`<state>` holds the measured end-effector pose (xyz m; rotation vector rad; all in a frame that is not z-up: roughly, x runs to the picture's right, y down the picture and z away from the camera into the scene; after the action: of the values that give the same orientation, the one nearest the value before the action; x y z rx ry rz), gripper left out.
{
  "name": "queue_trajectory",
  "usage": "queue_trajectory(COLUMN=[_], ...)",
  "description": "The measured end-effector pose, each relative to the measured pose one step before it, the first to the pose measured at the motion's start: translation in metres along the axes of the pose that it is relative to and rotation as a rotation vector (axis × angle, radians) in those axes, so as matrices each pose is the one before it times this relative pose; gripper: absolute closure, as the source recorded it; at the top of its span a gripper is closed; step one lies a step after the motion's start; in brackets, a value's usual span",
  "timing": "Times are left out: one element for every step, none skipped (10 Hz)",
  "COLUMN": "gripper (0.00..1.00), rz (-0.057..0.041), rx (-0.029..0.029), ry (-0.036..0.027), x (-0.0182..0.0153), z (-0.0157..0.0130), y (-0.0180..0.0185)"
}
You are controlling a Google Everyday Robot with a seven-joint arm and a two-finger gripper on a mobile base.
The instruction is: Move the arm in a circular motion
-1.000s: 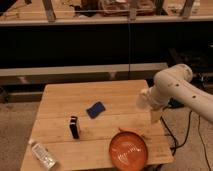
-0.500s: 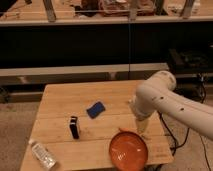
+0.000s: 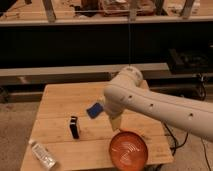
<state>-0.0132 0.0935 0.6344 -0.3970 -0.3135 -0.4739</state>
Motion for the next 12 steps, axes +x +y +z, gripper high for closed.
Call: queue_trajectory(gripper=[0.20, 0.20, 0.20, 0.20, 0.20, 0.20, 0.20, 0.20, 0.20, 0.20, 0.20, 0.20], rz=[-0.03541, -0.03922, -0.01862, -0.01373, 0.00104, 0.01100, 0.01621, 0.02239, 0.02838, 0.03614, 0.03745, 0.04119], rx=[0.00771, 0.00750, 0.00410, 0.00599, -0.00067, -0.00962, -0.01182, -0.01455, -0.01642, -0.01949, -0.01940, -0.01777], ry=[-0.00824, -0.00457, -0.00288, -0.01031, -0.00241, 0.00021, 0.00315, 0.00524, 0.00421, 0.00632, 0.00738, 0.00763], x=[-0.00989, -0.00314, 0.00433, 0.01299, 0.01204, 0.01950, 0.01769, 0.01970, 0.02224, 0.02600, 0.02516, 0.02447], z=[0.00303, 0.00481, 0.00409, 0.00641, 0.00438, 0.00716, 0.00520, 0.00580, 0.00529, 0.00537, 0.00526, 0.00499], y=[-0.02042, -0.02796, -0.01899, -0.02633, -0.01384, -0.01247, -0.00467, 0.00036, 0.00462, 0.00983, 0.01206, 0.01292])
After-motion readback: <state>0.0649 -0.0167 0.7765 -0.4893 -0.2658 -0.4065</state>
